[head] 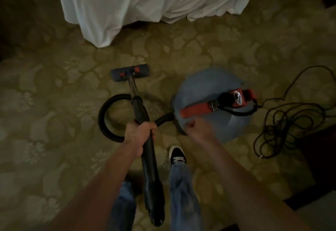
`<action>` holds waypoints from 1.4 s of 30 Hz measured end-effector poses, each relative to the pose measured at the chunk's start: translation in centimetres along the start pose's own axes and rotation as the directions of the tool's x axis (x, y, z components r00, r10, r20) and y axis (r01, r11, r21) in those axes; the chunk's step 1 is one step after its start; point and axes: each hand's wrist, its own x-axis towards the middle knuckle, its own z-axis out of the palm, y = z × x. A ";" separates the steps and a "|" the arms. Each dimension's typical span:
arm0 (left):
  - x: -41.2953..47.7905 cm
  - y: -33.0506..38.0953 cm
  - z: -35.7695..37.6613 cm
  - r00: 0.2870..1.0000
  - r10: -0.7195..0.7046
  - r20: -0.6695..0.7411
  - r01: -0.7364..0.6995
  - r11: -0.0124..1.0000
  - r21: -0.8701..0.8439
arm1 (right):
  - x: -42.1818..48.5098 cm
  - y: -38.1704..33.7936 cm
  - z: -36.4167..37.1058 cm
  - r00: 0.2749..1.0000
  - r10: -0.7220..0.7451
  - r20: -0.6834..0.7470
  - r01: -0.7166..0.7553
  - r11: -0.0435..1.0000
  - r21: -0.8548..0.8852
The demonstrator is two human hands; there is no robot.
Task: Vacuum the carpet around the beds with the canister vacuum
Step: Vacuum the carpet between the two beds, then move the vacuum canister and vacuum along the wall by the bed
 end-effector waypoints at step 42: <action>3.0 -9.8 -20.4 0.938 0.110 -0.327 -0.248 0.874 -0.418 | 9.2 -7.1 5.3 0.919 -0.328 0.218 0.378 0.582 -0.720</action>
